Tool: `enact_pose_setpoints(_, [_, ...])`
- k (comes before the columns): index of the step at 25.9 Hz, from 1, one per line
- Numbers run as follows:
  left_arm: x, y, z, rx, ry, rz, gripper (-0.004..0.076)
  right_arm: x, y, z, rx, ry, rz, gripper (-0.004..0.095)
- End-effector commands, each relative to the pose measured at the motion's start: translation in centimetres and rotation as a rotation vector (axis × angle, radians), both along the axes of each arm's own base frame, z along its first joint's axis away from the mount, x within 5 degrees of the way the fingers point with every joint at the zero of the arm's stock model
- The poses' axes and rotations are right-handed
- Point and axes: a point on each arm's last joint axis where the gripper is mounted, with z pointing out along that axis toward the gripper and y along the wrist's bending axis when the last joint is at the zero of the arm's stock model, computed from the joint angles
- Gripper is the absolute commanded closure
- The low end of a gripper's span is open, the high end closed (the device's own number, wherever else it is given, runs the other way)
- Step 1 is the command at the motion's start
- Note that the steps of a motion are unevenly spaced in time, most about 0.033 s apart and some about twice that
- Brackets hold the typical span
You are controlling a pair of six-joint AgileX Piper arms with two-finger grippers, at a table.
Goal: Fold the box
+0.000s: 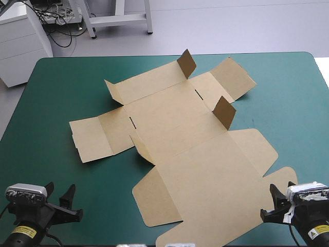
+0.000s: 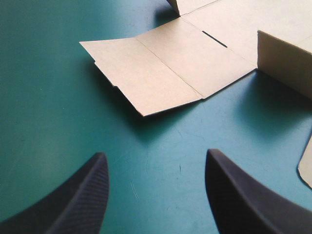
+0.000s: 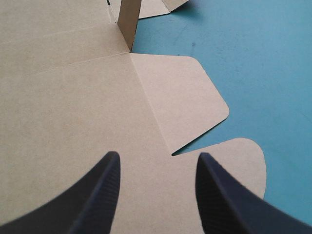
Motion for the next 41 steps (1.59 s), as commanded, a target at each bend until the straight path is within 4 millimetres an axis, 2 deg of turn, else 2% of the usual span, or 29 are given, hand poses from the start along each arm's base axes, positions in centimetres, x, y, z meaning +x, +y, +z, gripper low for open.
enact_pose_setpoints(1, [0.4, 0.0, 1.3, -0.021, -0.078, 0.009, 0.0309, 0.4, -0.1, 1.3, -0.003, -0.080, -0.004, 0.0471])
enact_pose_setpoints(10, [0.4, 0.0, 1.3, -0.021, -0.078, 0.009, 0.0309, 0.4, -0.1, 1.3, -0.003, -0.082, -0.004, 0.0470])
enact_pose_setpoints(15, [0.3, 0.0, 1.6, -0.033, -0.088, 0.013, 0.0309, 0.6, -0.1, 1.3, -0.003, -0.068, -0.004, 0.0419])
enact_pose_setpoints(21, [0.6, 0.0, 3.7, -0.062, -0.105, 0.025, 0.0309, 2.1, 0.0, 1.5, -0.002, 0.007, -0.004, 0.0325])
enact_pose_setpoints(26, [2.6, -0.1, 4.9, -0.105, -0.023, 0.047, 0.0309, 4.1, 0.0, 3.5, -0.034, 0.019, 0.008, 0.0320])
enact_pose_setpoints(28, [3.8, -0.2, 5.6, -0.116, 0.025, 0.045, 0.0309, 5.1, -0.1, 4.8, -0.043, 0.006, 0.009, 0.0321])
enact_pose_setpoints(29, [4.9, -0.2, 6.3, -0.122, 0.069, 0.042, 0.0309, 6.3, 0.0, 5.8, -0.051, 0.019, 0.014, 0.0321])
enact_pose_setpoints(33, [6.9, -0.4, 7.9, -0.136, 0.123, 0.033, 0.0309, 9.2, 0.0, 8.2, -0.066, 0.051, 0.026, 0.0321])
enact_pose_setpoints(37, [8.9, -0.5, 10.2, -0.129, 0.144, 0.024, 0.0309, 13.6, 0.2, 10.7, -0.082, 0.151, 0.053, 0.0322])
enact_pose_setpoints(41, [10.1, -0.6, 10.1, -0.113, 0.225, 0.015, 0.0309, 17.6, 0.4, 12.4, -0.077, 0.229, 0.073, 0.0322])
